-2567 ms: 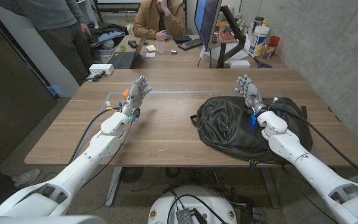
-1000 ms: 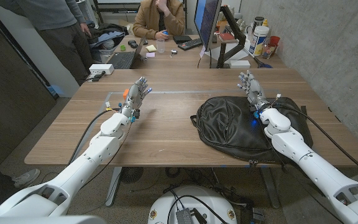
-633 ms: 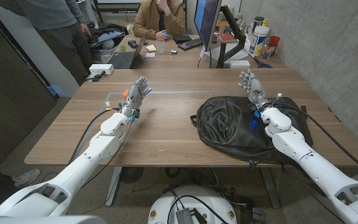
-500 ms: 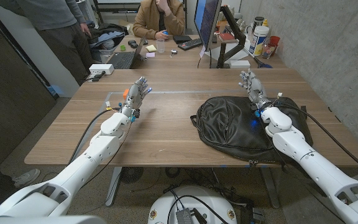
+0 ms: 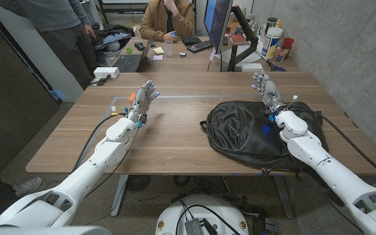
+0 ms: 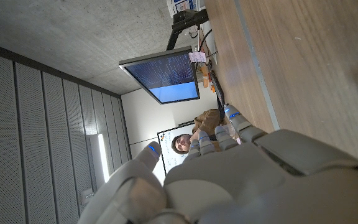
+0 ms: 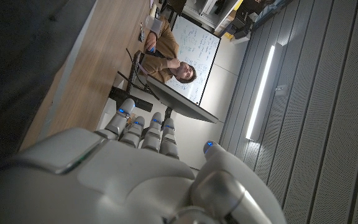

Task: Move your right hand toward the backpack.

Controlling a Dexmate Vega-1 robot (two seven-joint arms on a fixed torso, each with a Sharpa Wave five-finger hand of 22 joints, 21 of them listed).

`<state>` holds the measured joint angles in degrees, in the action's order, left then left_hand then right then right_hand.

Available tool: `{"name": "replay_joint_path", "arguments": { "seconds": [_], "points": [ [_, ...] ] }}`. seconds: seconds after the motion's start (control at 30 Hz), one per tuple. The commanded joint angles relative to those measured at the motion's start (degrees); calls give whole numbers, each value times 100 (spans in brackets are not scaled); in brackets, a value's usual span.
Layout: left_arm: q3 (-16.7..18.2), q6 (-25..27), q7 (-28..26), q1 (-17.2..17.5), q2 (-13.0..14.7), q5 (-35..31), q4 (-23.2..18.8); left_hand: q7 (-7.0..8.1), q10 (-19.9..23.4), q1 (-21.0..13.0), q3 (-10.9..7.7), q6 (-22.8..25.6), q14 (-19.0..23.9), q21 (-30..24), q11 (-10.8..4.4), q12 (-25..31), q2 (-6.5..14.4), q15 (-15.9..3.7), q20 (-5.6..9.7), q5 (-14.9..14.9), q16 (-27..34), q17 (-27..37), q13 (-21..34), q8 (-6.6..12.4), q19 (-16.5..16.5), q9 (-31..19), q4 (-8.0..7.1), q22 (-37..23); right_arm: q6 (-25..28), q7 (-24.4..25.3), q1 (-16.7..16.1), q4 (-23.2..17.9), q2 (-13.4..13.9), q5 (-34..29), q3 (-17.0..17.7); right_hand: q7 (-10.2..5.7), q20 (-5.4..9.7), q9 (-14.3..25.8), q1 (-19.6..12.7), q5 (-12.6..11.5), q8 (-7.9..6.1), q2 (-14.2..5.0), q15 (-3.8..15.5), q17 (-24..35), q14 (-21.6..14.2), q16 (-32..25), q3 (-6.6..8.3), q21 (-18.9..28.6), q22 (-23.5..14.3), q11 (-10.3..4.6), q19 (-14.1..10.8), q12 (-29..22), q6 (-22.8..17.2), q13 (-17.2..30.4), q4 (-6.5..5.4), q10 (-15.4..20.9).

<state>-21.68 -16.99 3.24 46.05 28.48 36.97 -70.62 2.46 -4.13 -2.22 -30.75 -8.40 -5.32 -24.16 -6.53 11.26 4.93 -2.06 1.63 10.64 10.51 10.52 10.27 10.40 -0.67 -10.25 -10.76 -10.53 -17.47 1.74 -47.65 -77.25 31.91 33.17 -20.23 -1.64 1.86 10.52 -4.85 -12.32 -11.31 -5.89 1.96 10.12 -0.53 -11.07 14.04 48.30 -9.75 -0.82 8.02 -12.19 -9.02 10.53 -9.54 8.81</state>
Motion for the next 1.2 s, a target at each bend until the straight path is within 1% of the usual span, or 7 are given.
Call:
{"name": "replay_joint_path", "arguments": {
  "seconds": [0.03, 0.77, 0.87, 1.2],
  "points": [
    [-5, -29, 44, -52, -25, 10, 94, 21, 19, 54, -40, -17, -52, 19, -11, 18, 542, -366, 262, -8, 26, 31, 29, 37, -12, -20, -4, -12, -31, 40, -4, -85, 54, -62, 29, 10, 405, 33, 49, -46, -20, -328, 67, 17, -26, 3, 48, -22, -6, -9, -19, -51, -50, 19, 19, 48],
    [-15, -48, 111, -110, -38, 10, 196, 34, 18, 68, -63, -11, -52, 30, -4, 17, 537, -367, 265, -11, 26, 31, 29, 38, -16, -20, -4, -13, -44, 175, -87, -299, 188, -218, 82, 2, 393, 34, 57, -43, -20, -312, 68, 12, -48, 8, 75, -76, -8, 2, -38, -57, -88, 19, 30, 83],
    [-13, -51, 117, -114, -40, 14, 205, 19, 24, 70, -67, -5, -50, 31, 19, 20, 536, -364, 258, -12, 28, 31, 29, 40, -18, -20, -4, -13, -47, 200, -98, -329, 211, -255, 87, 6, 390, 34, 58, -42, -19, -308, 67, 11, -57, 7, 79, -86, -8, 5, -41, -57, -90, 19, 32, 86],
    [-8, -49, 139, -118, -36, 28, 215, 36, 21, 74, -76, -7, -50, 36, -5, 18, 533, -371, 259, -13, 27, 32, 28, 38, -19, -20, -4, -13, -78, 228, -140, -451, 292, -344, 113, -5, 385, 34, 61, -41, -19, -301, 70, 9, -62, 10, 88, -107, -9, -6, -47, -57, -104, 19, 36, 94]
  ]
}}
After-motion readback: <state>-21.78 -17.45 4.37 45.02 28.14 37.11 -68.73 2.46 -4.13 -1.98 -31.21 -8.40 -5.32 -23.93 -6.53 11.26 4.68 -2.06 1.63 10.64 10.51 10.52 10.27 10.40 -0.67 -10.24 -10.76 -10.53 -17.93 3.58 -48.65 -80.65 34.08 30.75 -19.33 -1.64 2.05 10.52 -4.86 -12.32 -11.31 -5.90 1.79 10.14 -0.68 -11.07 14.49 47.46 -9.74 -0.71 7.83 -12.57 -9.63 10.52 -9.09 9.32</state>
